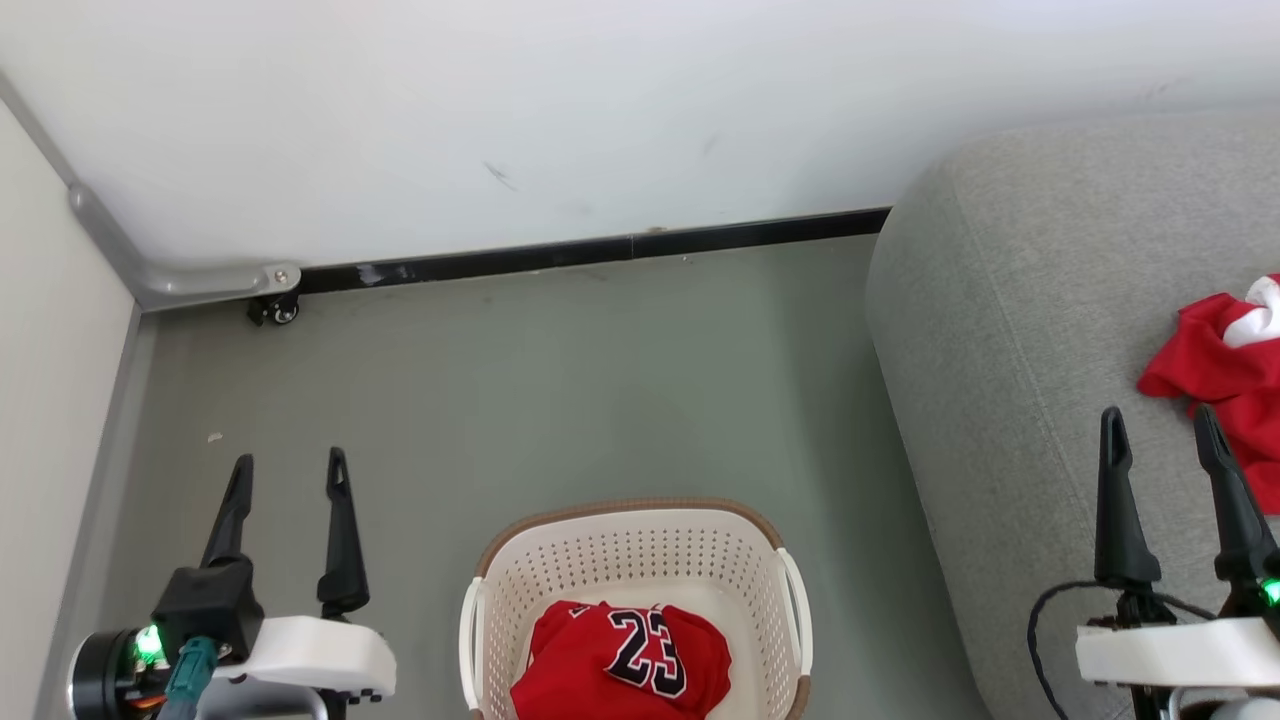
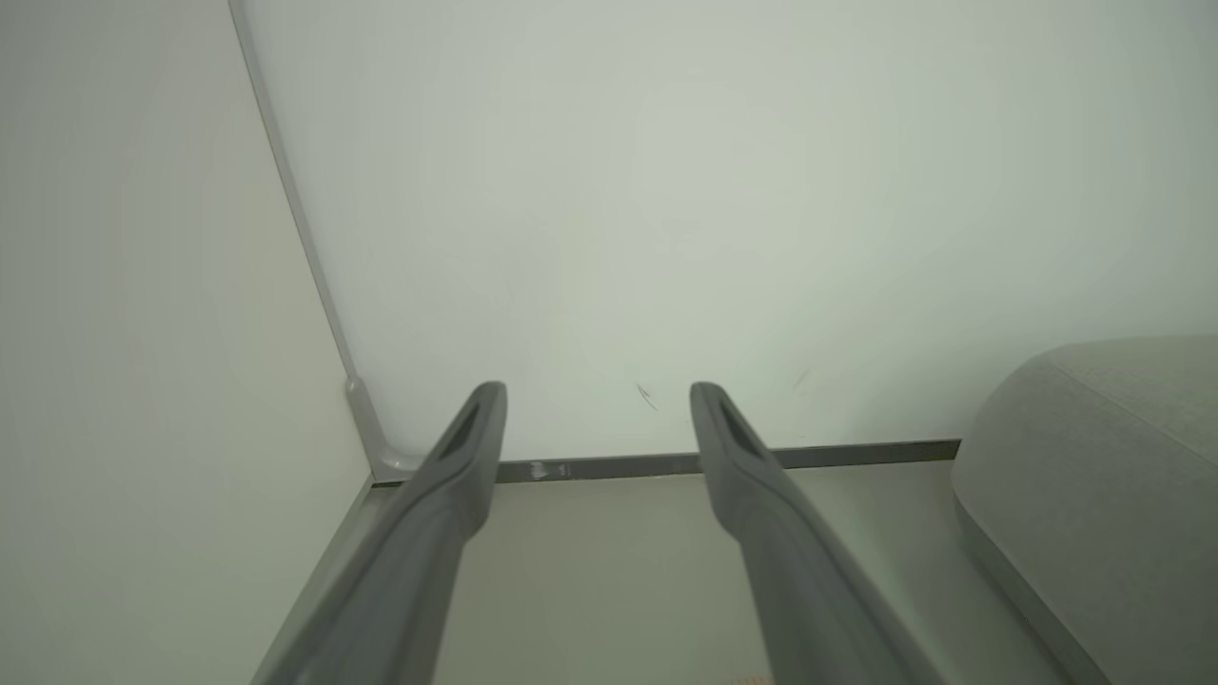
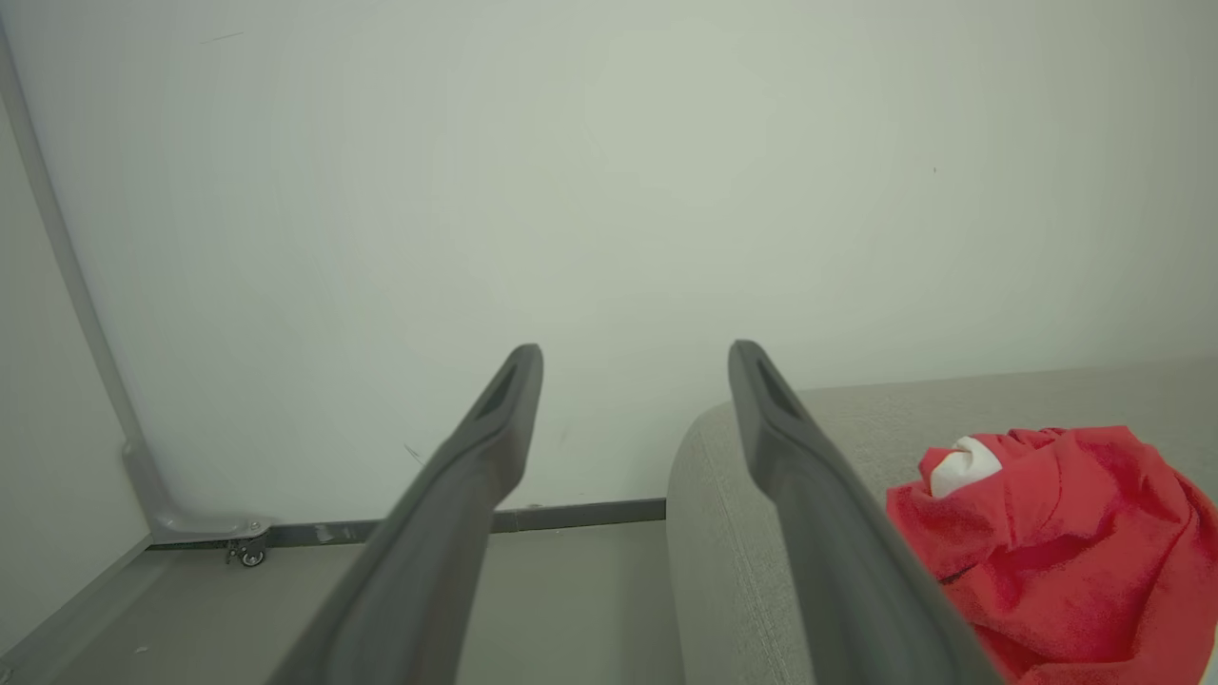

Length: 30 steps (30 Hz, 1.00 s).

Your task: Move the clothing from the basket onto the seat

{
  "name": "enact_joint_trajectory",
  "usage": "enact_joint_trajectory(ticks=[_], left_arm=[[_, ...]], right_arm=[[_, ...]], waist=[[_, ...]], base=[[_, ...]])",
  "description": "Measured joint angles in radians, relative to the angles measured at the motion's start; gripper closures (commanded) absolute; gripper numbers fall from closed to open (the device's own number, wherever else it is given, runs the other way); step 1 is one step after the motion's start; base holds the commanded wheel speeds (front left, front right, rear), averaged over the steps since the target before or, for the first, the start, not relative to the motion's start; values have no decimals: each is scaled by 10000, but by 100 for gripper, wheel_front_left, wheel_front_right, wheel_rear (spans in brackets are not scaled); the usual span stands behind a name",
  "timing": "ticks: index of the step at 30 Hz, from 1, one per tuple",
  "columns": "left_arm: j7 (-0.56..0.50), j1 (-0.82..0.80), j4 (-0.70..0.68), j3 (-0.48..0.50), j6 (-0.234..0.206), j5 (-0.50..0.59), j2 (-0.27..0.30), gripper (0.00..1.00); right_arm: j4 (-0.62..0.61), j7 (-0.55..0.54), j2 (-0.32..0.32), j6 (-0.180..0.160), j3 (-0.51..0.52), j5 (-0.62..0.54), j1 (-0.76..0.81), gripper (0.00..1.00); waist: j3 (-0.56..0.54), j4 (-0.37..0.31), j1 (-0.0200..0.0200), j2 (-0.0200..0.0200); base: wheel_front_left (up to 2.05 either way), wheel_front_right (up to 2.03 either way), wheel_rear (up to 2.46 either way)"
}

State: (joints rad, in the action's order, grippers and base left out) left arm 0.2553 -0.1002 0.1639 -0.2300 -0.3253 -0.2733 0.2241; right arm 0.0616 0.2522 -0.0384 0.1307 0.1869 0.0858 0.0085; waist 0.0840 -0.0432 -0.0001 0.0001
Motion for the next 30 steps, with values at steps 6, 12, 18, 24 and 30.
enact_joint_trajectory(ticks=[6, 12, 18, 24, 30], left_arm=[[0, 430, 61, 245, 0, -211, 140, 0], [0, 825, 88, 253, 35, -265, 113, 0], [0, 998, 88, 196, 176, -337, 117, 0], [0, 1197, 69, 173, 186, -332, 113, 0], [0, 1406, -54, -48, 207, -311, -100, 0]], right_arm=[[-13, -73, 8, 0, -23, 15, 426, 0], [-46, -244, 12, 0, -305, 21, 607, 0], [-52, -380, 12, 0, -454, 121, 872, 0], [-38, -598, 15, 0, -635, 121, 958, 0], [-236, -694, 15, 0, -669, 121, 1003, 0]], waist=[[-295, -141, 0, 0], [-571, -291, 0, 0], [-768, -392, 0, 0], [-956, -468, 0, 0], [-1066, -462, 0, 0]], base=[[0, 0, 0], [0, 0, 0], [0, 0, 0], [0, 0, 0], [0, 0, 0]])
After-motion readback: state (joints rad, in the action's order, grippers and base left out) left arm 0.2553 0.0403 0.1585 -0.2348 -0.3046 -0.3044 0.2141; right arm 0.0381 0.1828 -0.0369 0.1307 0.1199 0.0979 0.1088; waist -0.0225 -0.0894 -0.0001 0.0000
